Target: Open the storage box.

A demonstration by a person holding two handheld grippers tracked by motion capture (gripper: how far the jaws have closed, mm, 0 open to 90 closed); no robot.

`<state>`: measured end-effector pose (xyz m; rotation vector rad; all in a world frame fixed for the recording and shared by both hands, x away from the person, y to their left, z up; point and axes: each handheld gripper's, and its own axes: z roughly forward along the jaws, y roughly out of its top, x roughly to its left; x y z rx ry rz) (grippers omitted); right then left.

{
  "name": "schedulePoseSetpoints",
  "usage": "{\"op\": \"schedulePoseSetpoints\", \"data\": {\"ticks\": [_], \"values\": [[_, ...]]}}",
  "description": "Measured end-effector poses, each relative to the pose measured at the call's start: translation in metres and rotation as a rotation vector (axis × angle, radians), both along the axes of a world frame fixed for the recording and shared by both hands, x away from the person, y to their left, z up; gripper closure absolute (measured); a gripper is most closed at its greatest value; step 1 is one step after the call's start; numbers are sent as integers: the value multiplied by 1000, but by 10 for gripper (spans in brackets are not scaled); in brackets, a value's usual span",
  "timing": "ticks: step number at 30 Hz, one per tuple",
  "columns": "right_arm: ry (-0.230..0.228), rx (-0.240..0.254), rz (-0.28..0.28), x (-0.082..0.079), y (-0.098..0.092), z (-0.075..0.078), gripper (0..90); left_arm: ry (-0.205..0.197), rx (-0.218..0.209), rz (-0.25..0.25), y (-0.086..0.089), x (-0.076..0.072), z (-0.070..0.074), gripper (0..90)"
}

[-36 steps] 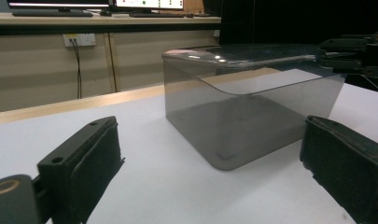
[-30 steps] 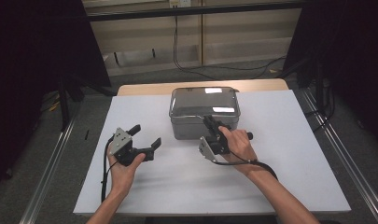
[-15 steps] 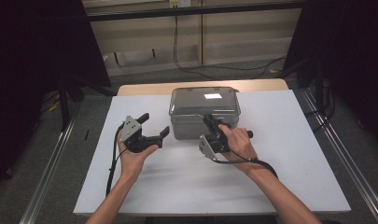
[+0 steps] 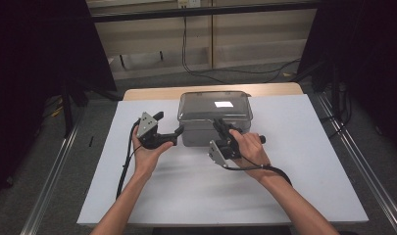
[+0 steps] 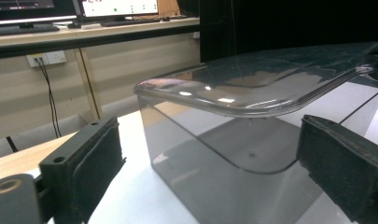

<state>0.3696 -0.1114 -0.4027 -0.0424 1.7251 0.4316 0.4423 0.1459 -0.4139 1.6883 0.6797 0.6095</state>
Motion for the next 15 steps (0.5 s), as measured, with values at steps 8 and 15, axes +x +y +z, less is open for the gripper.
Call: {"op": "schedulePoseSetpoints", "data": {"ticks": [8, 15], "values": [[-2, -6, 1, 1, 0, 3, 794, -27, 42, 6, -10, 10, -3, 117], [-1, -6, 2, 1, 0, 3, 792, -41, 27, 18, -9, 19, -4, 151]]}}
